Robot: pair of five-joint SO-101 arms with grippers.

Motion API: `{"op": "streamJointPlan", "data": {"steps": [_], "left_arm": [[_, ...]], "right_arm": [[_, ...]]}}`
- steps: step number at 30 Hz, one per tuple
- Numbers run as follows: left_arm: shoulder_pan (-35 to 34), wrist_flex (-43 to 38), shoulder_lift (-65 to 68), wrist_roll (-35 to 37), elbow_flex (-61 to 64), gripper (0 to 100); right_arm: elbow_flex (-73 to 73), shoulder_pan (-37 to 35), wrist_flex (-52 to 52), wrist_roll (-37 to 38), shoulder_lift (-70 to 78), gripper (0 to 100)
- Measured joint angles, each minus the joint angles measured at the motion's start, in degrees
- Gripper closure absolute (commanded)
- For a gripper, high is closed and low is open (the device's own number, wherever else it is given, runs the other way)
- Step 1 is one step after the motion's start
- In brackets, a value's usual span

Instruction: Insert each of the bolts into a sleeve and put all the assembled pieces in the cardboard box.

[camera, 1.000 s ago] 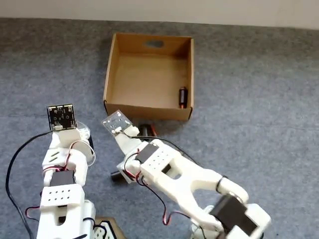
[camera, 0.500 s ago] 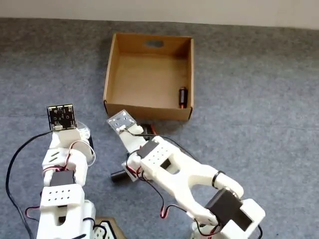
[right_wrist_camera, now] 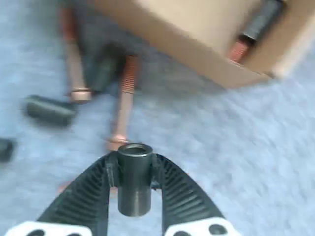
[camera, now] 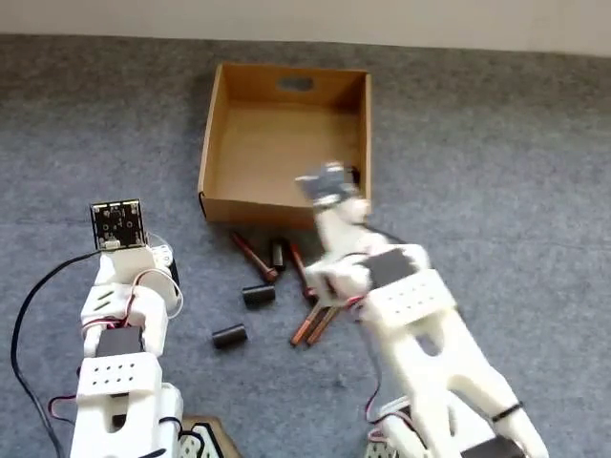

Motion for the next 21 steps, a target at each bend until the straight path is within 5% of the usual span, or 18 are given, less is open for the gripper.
{"op": "streamJointPlan", "data": {"steps": [6,11,16,21], "left_arm": [[0.00,0.00,0.00,0.00,0.00,99],[0.00,0.00,0.00,0.00,0.00,99],[0.00,0.00,0.00,0.00,0.00,99],[0.00,0.00,0.00,0.00,0.00,99]], "right_arm": [[4.31,14.42,0.00,2.29,4.04,99.2],[4.48,15.65,-0.70,5.71,14.51,97.6],[3.78,15.56,-0.88,10.81,18.81,80.1],[3.08,15.47,1.05,15.38,18.99,81.5]]}}
